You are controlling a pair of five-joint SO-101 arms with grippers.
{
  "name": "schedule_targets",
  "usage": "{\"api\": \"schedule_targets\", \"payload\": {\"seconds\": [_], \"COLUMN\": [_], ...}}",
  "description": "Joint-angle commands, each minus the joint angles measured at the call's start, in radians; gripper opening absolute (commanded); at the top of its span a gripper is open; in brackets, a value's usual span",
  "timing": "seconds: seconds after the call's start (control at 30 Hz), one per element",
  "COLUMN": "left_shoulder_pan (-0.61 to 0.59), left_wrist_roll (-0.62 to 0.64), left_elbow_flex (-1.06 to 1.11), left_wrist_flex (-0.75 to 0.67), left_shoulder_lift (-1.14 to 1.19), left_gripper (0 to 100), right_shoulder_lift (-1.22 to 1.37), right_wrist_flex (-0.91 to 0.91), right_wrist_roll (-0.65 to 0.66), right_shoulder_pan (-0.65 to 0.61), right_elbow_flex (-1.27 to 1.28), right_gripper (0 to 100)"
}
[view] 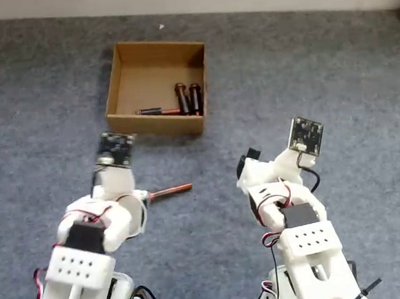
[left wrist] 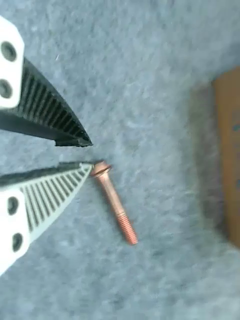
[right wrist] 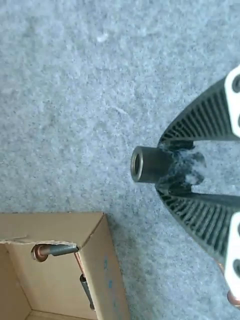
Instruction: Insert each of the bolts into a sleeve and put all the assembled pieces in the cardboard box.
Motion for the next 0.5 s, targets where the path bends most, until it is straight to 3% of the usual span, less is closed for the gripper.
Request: {"api": "schedule_targets", "payload": {"seconds": [0.0, 0.27, 0.47], "left_shoulder_pan": [0.03, 0.036, 0.028], "left_wrist_roll": [0.051, 0.058, -0.012], "left_elbow_flex": [-0.05, -0.045, -0.051], "left_wrist_flex": [-0.046, -0.166, -0.239], "left_shoulder_lift": [0.088, 0.265, 0.417], "left_gripper": [16, 18, 18], "right_shoulder_lift": [-0.021, -0.021, -0.025], "right_wrist_flex": [-0.03, -0.027, -0.03], "right_wrist_roll": [0.002, 0.002, 0.006], "right_shoulder_pan": [0.012, 0.012, 0.012], "right_elbow_flex": [-0.012, -0.01, 0.007], "right_gripper": [0.4, 0.4, 0.4]}}
